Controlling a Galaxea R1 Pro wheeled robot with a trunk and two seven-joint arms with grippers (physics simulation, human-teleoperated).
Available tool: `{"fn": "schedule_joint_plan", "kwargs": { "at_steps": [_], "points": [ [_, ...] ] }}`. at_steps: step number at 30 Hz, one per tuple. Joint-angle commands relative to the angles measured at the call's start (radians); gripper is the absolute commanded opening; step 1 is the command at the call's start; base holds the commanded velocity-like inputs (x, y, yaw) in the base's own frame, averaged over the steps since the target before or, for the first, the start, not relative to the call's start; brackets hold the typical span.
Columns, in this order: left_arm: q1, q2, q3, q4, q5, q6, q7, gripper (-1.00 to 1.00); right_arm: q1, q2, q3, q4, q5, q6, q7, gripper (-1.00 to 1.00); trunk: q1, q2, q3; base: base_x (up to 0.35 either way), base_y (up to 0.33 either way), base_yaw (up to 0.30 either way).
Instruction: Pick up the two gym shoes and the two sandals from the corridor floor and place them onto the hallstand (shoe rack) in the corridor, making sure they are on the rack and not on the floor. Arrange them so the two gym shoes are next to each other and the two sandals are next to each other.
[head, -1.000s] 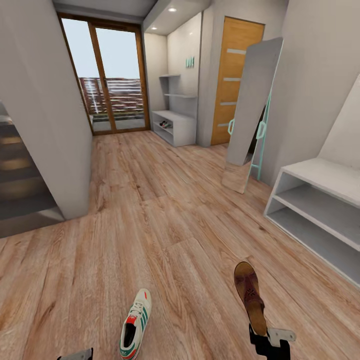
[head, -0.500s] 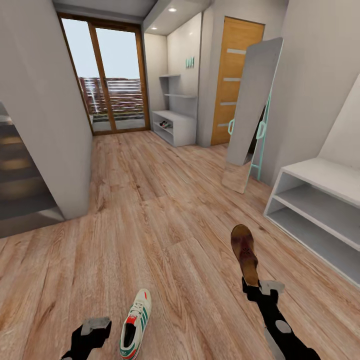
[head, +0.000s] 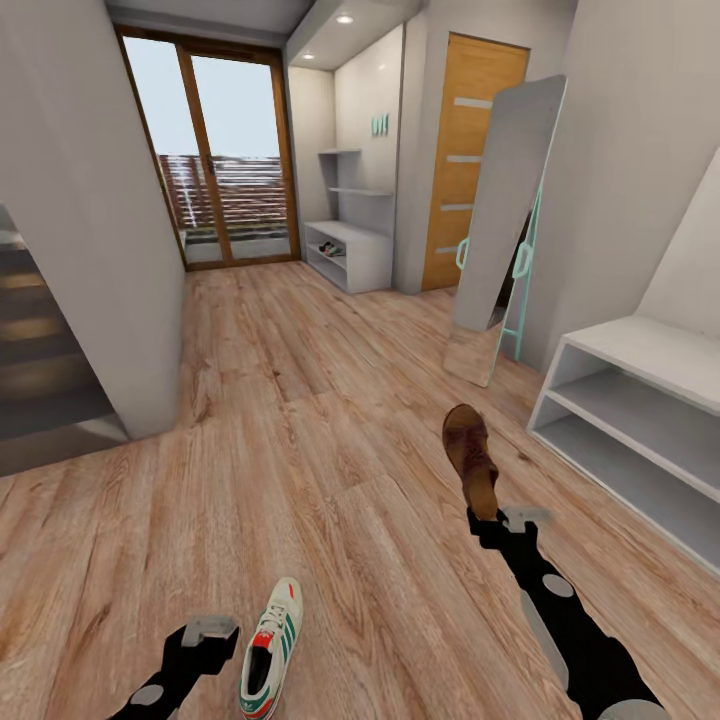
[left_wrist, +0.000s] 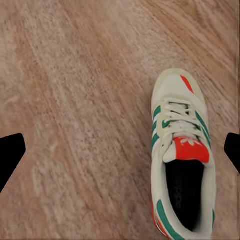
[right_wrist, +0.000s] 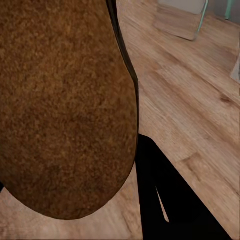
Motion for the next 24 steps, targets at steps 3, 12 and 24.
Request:
{"fn": "schedule_joint_plan", "kwargs": {
  "at_steps": [3,12,24],
  "points": [
    [0.0,-0.001,-0.023,0.0,-0.009,-0.005,-0.015,1.0,0.0,0.001,0.002,0.001,-0.013,0.002,0.018,-1.0,0.0,0.0,-0.001,0.0,0.0,0.0],
    [-0.01,-0.001,-0.054,0.0,-0.009,0.005,-0.054,1.0,0.0,0.0,-0.001,0.013,-0.014,0.005,0.026,-1.0,0.0,0.0,-0.001,0.0,0.0,-0.149],
    [-0.014,-0.005,-0.053,0.0,-0.008,0.01,-0.054,1.0,0.0,0.0,-0.003,0.012,-0.016,0.003,0.021,-1.0,0.042,-0.077,-0.046,0.0,0.0,-0.048]
  ]
}}
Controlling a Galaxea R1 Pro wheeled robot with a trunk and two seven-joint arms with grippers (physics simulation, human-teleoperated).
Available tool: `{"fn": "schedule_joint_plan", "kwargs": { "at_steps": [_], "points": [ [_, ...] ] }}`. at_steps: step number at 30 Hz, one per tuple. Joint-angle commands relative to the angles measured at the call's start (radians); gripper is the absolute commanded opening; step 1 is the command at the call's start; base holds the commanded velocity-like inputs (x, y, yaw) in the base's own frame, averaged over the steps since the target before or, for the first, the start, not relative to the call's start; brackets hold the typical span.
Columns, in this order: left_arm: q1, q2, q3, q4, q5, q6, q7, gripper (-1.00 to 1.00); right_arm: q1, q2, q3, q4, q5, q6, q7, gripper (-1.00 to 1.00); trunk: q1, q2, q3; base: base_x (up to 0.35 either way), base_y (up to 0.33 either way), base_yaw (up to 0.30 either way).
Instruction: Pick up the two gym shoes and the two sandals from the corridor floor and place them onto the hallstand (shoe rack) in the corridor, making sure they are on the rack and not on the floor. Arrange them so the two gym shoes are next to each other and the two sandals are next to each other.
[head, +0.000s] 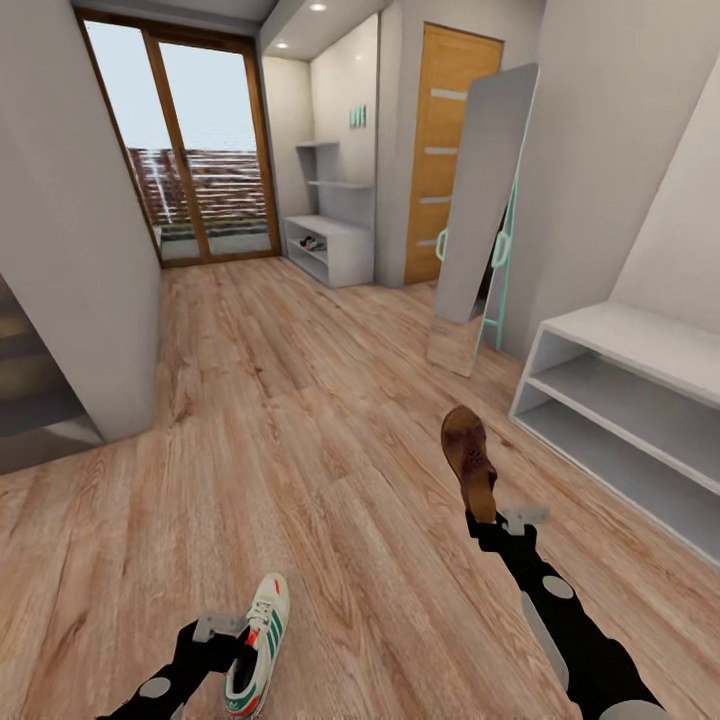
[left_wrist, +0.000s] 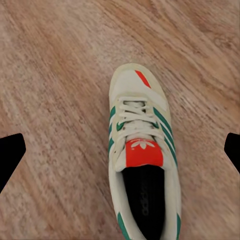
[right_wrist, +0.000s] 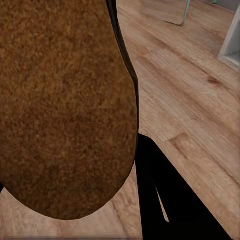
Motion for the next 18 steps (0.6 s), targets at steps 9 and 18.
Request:
{"fn": "schedule_joint_plan", "kwargs": {
  "at_steps": [9,18],
  "points": [
    [-0.001,-0.007,0.009,0.001,-0.01,-0.003,-0.005,1.0,-0.001,-0.001,-0.002,0.0,-0.015,0.0,0.001,-1.0,0.034,-0.064,-0.043,0.0,0.0,-0.002],
    [-0.001,-0.007,0.009,0.002,-0.01,-0.004,-0.005,1.0,-0.001,-0.001,-0.001,-0.001,-0.015,-0.001,0.001,-1.0,0.055,-0.1,-0.087,0.0,0.0,-0.143]
  ]
}}
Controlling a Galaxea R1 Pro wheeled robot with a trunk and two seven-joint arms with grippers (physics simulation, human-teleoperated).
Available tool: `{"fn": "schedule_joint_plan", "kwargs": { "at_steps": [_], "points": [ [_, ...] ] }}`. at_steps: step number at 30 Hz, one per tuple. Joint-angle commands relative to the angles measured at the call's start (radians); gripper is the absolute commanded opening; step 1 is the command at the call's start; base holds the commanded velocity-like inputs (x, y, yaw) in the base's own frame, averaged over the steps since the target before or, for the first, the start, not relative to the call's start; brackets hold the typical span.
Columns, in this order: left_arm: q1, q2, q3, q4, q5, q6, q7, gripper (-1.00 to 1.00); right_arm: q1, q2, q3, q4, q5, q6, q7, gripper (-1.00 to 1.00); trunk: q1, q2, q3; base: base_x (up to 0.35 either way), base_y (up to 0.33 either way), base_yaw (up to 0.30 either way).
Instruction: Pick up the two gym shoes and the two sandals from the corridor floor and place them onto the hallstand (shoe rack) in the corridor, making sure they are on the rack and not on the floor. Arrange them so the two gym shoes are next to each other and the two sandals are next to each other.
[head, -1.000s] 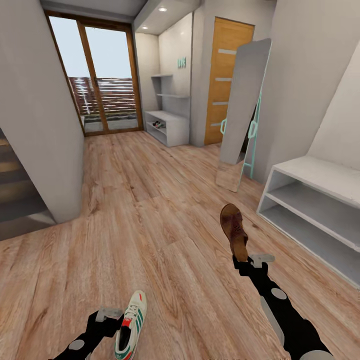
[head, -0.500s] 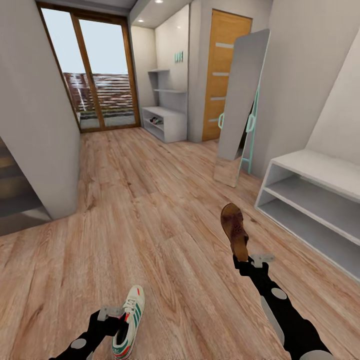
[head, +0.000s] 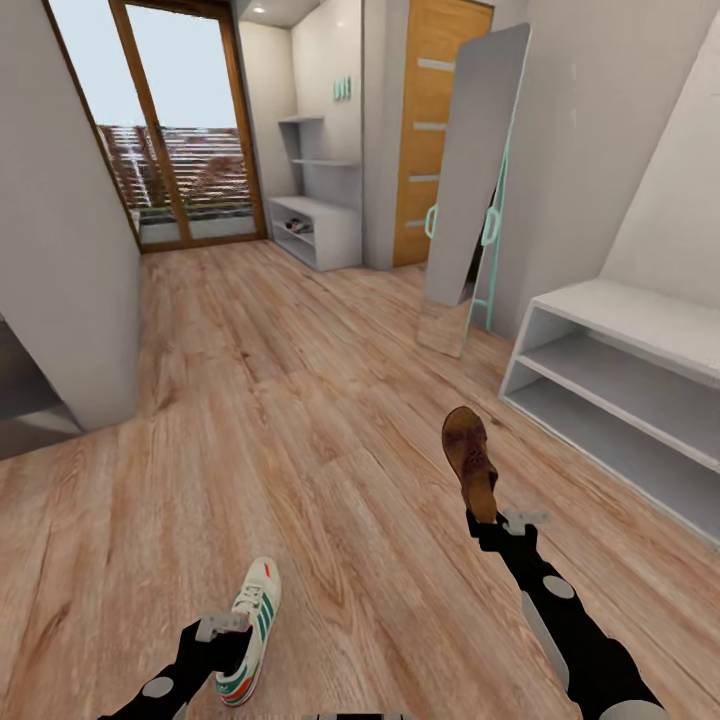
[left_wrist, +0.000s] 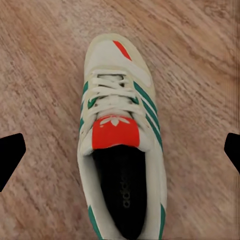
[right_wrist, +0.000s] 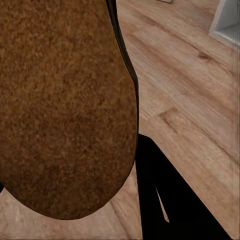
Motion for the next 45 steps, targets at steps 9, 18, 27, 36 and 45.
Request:
{"fn": "schedule_joint_plan", "kwargs": {
  "at_steps": [9,18,27,36,45],
  "points": [
    [-0.021,-0.04,0.014,-0.001,-0.001,0.0,0.008,1.0,-0.001,-0.001,0.001,0.0,-0.014,-0.002,0.003,-1.0,0.004,-0.002,-0.046,0.0,0.0,-0.221],
    [-0.013,-0.03,0.085,0.0,0.061,-0.019,0.013,1.0,-0.001,-0.001,0.001,-0.002,-0.014,-0.002,0.003,-1.0,0.006,-0.003,-0.068,0.0,0.0,-0.106],
    [-0.011,-0.012,0.146,-0.001,0.095,-0.033,0.013,1.0,-0.001,-0.001,0.001,-0.004,-0.014,-0.002,0.003,-1.0,0.006,-0.003,-0.068,0.0,0.0,-0.005],
    [-0.011,-0.008,0.151,0.0,0.097,-0.034,0.026,1.0,-0.001,-0.001,0.001,-0.004,-0.014,-0.002,0.003,-1.0,0.008,-0.005,-0.088,0.0,0.0,0.0],
    [-0.011,-0.008,0.151,0.0,0.097,-0.035,0.038,1.0,-0.001,-0.001,0.001,-0.004,-0.014,-0.002,0.003,-1.0,0.012,-0.007,-0.133,0.0,0.0,0.031]
  ]
}}
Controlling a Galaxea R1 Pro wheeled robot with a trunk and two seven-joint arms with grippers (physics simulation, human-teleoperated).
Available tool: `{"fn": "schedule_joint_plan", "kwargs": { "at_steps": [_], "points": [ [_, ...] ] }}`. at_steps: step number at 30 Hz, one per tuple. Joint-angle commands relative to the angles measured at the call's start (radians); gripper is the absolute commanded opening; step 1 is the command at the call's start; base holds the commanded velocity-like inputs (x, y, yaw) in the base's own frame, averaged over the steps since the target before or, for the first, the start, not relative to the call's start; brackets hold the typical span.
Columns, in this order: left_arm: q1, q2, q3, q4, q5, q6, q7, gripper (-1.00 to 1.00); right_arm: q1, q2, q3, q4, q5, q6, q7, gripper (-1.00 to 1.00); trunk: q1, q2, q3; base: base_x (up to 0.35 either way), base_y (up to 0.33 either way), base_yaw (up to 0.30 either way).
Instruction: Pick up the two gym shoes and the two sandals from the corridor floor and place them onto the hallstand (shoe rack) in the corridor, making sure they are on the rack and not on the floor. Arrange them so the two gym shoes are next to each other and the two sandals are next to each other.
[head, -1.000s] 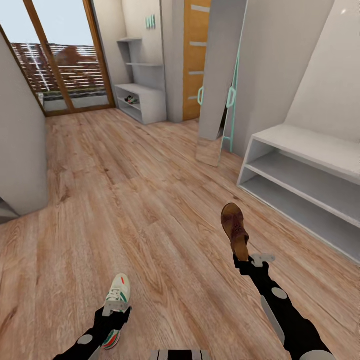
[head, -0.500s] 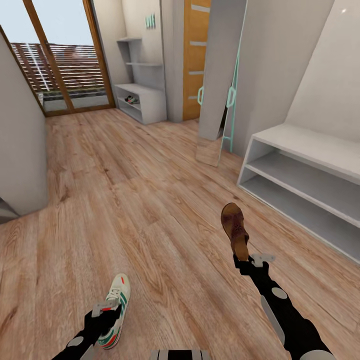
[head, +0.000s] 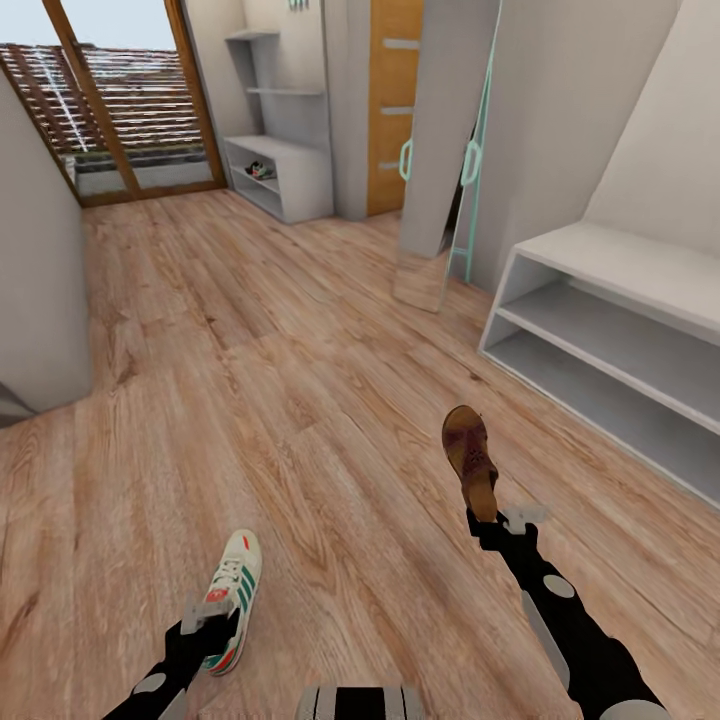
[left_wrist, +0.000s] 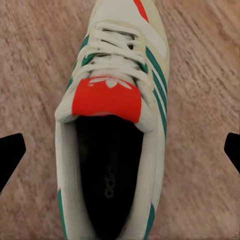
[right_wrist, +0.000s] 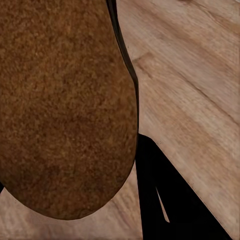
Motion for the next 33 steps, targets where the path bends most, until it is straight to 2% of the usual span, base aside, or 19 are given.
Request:
{"fn": "schedule_joint_plan", "kwargs": {
  "at_steps": [1,3,8,18,29,33],
  "points": [
    [-0.001,0.0,0.009,0.001,-0.01,-0.004,-0.004,1.0,0.0,-0.001,0.001,0.0,-0.014,-0.002,0.003,-1.0,0.0,-0.001,-0.006,0.0,0.0,0.06],
    [-0.001,0.0,0.009,0.001,-0.01,-0.004,-0.004,1.0,0.0,-0.001,0.001,0.0,-0.014,-0.002,0.003,-1.0,0.001,-0.001,-0.017,0.0,0.0,0.062],
    [-0.001,0.0,0.009,0.001,-0.01,-0.004,-0.004,1.0,0.0,-0.001,0.001,-0.001,-0.014,-0.002,0.003,-1.0,0.001,-0.001,-0.023,0.0,0.0,0.043],
    [-0.001,0.0,0.008,0.001,-0.01,-0.004,-0.004,1.0,0.0,-0.001,0.0,-0.001,-0.014,-0.002,0.003,-1.0,0.006,-0.003,-0.064,0.0,0.0,0.002],
    [-0.001,0.0,0.008,0.001,-0.01,-0.005,-0.004,1.0,0.0,-0.001,-0.001,-0.001,-0.014,-0.002,0.003,-1.0,0.011,-0.006,-0.122,0.0,0.0,0.0],
    [-0.001,0.0,0.008,0.001,-0.01,-0.005,-0.004,1.0,0.0,-0.001,-0.001,-0.002,-0.014,-0.002,0.003,-1.0,0.011,-0.006,-0.128,0.0,0.0,0.0]
  ]
}}
